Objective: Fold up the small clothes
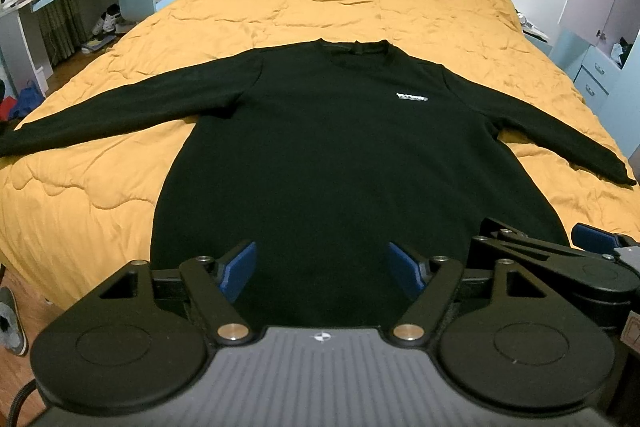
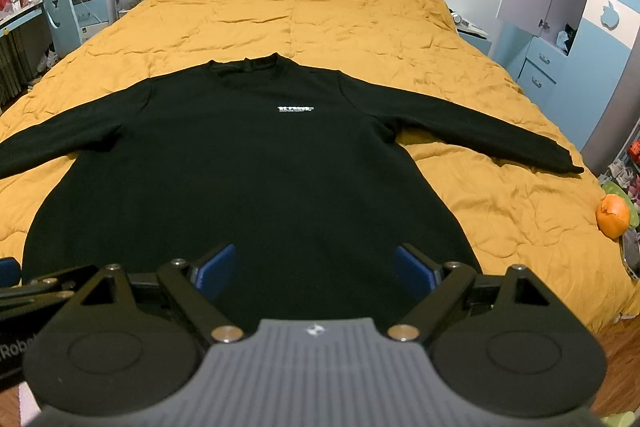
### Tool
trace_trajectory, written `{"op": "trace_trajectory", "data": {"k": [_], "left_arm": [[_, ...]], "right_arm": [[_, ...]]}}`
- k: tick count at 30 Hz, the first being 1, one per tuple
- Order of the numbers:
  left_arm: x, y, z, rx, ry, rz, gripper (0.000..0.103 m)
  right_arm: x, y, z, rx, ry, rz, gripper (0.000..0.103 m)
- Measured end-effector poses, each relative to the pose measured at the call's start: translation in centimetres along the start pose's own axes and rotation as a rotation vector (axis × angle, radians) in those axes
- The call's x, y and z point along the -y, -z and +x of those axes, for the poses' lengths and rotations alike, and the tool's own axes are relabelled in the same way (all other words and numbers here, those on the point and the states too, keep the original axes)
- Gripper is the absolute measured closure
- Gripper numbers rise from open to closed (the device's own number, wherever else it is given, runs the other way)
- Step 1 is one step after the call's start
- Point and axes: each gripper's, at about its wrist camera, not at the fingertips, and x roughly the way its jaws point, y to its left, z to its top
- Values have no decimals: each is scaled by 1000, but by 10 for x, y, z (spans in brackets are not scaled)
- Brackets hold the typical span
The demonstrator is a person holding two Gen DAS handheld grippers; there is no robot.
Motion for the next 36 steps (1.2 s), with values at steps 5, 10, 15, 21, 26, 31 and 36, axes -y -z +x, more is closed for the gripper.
{"op": "trace_trajectory", "data": {"k": [5, 10, 15, 21, 26, 31, 36], "left_arm": [[0, 0, 0, -1, 0, -1, 17], [0, -1, 0, -6, 1, -1, 18], [1, -2, 2, -11, 5, -3, 18], [1, -2, 4, -10, 2, 1, 18], [1, -2, 4, -11, 2, 1, 18], [1, -2, 4, -9, 3, 1, 18], [1, -2, 4, -10, 1, 2, 18]], "right_arm": [[0, 0, 0, 0, 0, 0, 20], [0, -1, 1, -3, 3, -3, 20], [-2, -1, 1, -7, 5, -7, 20], [-3, 0, 2, -9, 7, -9, 20], [-3, -1, 2, -10, 7, -9, 20], [-4, -1, 2, -7, 7, -8, 20], [-3, 0, 3, -9, 7, -8, 20]]}}
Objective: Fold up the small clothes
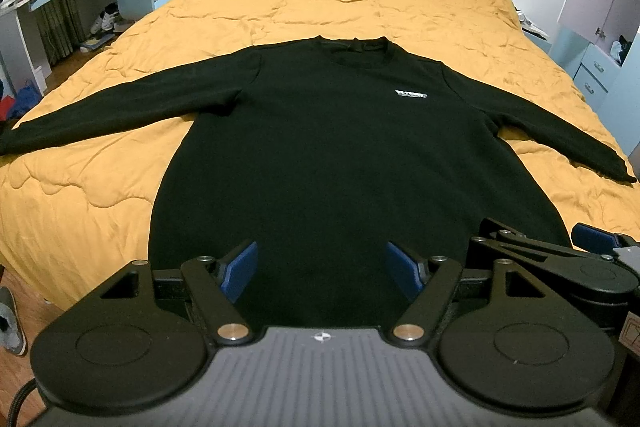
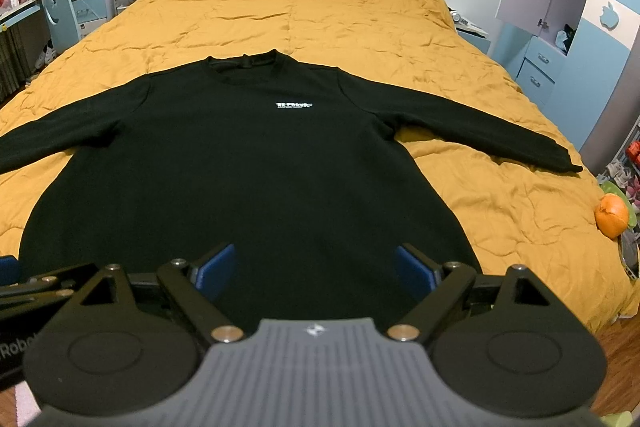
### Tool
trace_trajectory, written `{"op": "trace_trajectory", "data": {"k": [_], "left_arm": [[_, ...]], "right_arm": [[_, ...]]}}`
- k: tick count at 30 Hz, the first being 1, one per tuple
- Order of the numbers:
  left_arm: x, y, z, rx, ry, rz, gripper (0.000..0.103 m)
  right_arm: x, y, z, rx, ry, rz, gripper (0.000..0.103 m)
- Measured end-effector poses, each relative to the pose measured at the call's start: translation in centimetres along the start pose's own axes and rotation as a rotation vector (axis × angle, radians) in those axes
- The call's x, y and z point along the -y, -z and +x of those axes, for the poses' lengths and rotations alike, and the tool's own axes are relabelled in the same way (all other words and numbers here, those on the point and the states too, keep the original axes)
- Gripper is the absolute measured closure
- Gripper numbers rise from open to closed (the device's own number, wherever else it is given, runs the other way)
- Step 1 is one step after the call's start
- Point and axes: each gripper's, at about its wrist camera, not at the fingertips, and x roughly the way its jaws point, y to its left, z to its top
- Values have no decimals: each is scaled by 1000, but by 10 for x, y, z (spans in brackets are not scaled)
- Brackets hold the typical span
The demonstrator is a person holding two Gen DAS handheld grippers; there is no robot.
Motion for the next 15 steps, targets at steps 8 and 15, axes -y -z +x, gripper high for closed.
{"op": "trace_trajectory", "data": {"k": [8, 15], "left_arm": [[0, 0, 0, 1, -1, 0, 18], [-2, -1, 3, -6, 10, -4, 18]], "right_arm": [[1, 1, 1, 2, 2, -2, 20], [0, 1, 2, 0, 5, -4, 20]]}}
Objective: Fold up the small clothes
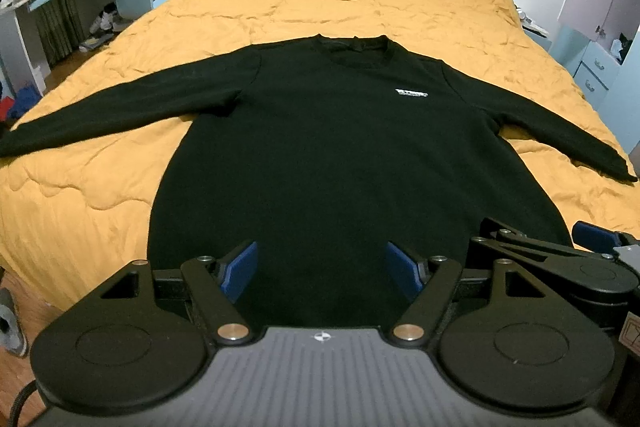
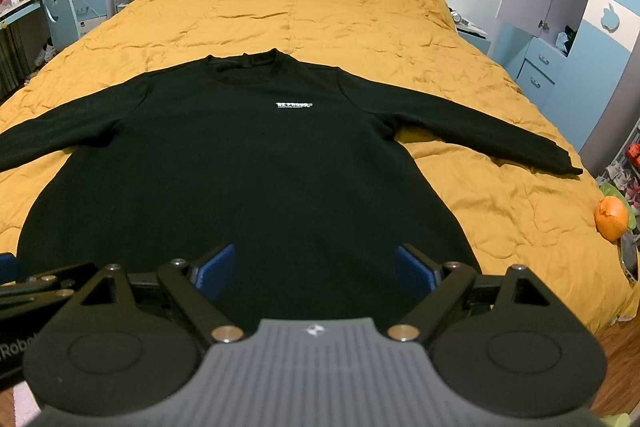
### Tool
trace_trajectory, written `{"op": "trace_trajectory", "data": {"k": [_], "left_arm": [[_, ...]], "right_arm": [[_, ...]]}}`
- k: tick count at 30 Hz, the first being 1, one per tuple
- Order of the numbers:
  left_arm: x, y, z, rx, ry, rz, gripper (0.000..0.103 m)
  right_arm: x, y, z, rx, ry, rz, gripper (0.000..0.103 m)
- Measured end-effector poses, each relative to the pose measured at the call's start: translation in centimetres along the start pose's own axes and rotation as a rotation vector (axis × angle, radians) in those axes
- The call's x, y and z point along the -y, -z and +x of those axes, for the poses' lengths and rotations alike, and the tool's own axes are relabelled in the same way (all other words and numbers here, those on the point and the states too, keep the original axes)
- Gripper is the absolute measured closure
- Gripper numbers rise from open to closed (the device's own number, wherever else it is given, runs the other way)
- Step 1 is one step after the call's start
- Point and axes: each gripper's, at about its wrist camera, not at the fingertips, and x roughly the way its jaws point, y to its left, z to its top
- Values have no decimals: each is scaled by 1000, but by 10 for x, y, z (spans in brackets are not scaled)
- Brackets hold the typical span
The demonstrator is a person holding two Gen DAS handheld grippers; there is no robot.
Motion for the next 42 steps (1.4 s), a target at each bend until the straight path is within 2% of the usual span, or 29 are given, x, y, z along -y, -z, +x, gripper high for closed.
{"op": "trace_trajectory", "data": {"k": [7, 13, 16, 19, 20, 22, 25, 27, 28, 30, 34, 39, 42], "left_arm": [[-27, -4, 8, 11, 121, -93, 18], [-63, -5, 13, 88, 184, -143, 18], [-94, -8, 20, 80, 286, -197, 18], [-136, -13, 21, 145, 310, -264, 18], [-154, -14, 19, 198, 290, -281, 17], [-191, -17, 15, 275, 202, -338, 14], [-250, -23, 21, 296, 105, -434, 14], [-294, -23, 27, 343, 93, -513, 14], [-313, -21, 29, 372, 76, -557, 14], [-348, -19, 39, 419, -6, -632, 14], [-409, -16, 65, 454, -131, -799, 14], [-458, -13, 95, 513, -171, -916, 17], [-475, -13, 110, 541, -141, -950, 21]], "right_arm": [[-3, -5, 3, 24, -32, -13, 20], [-23, -20, 1, 130, -115, -78, 20], [-41, -28, 2, 176, -162, -155, 20], [-64, -38, 9, 215, -221, -227, 20], [-72, -42, 12, 220, -242, -241, 20], [-89, -50, 22, 234, -297, -248, 20], [-121, -64, 42, 263, -373, -246, 20], [-146, -73, 58, 257, -418, -255, 20], [-162, -77, 68, 240, -421, -265, 20], [-196, -85, 86, 205, -401, -299, 20], [-245, -86, 114, 153, -417, -342, 21], [-296, -90, 137, 119, -426, -376, 21], [-313, -88, 143, 104, -436, -392, 21]]}}
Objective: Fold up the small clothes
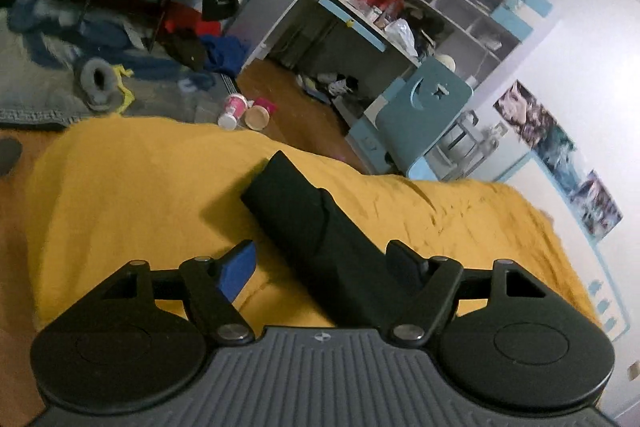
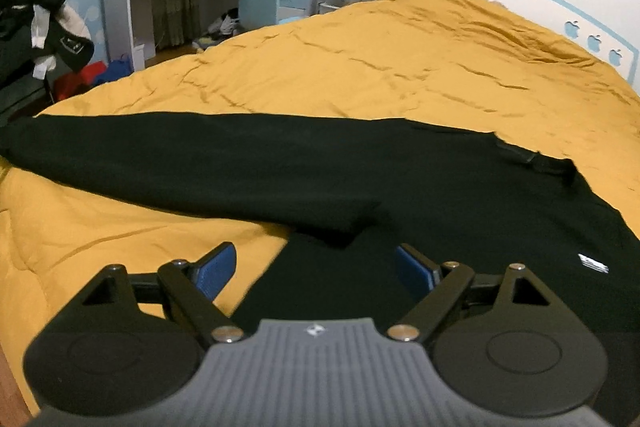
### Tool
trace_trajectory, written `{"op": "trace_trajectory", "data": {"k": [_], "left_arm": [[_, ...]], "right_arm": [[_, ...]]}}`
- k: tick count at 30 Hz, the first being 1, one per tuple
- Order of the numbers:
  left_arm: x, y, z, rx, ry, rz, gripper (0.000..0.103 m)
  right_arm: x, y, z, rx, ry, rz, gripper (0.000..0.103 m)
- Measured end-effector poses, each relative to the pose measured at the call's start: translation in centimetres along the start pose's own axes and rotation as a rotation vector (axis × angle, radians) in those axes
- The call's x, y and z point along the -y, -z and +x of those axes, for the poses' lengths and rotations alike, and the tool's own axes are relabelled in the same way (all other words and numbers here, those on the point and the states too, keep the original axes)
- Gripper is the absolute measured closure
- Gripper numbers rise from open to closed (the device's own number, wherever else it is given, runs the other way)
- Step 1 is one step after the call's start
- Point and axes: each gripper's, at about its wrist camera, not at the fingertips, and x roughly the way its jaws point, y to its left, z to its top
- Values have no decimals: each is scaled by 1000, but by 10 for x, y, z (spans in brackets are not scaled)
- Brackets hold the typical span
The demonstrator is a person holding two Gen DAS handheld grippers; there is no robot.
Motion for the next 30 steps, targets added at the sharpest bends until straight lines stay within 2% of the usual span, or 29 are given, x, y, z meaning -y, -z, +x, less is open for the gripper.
{"op": "trace_trajectory", "data": {"k": [4, 6, 8, 9, 10, 14, 19, 24, 30], "left_arm": [[-10, -5, 15, 28, 54, -17, 40], [-12, -4, 20, 19, 66, -33, 45], [-12, -3, 22, 28, 68, -38, 62], [-12, -4, 25, 28, 65, -43, 77], [-11, -4, 26, 28, 70, -49, 88], [7, -9, 23, 51, 98, -11, 90], [62, -14, 12, 87, 147, 64, 90], [148, 0, 6, 69, 274, 166, 91], [274, 55, 8, -12, 485, 292, 91]], "right_arm": [[0, 11, 10, -29, -21, -29, 21], [-2, 14, 13, -44, -16, -38, 21], [0, 17, 16, -59, -12, -39, 21], [2, 17, 17, -66, -9, -36, 21], [5, 17, 17, -71, -5, -32, 21], [26, 21, 6, -63, 13, -14, 21], [71, 34, -10, -63, 56, 49, 21], [130, 57, -29, -74, 97, 169, 21], [199, 88, -53, -62, 147, 299, 21]]}}
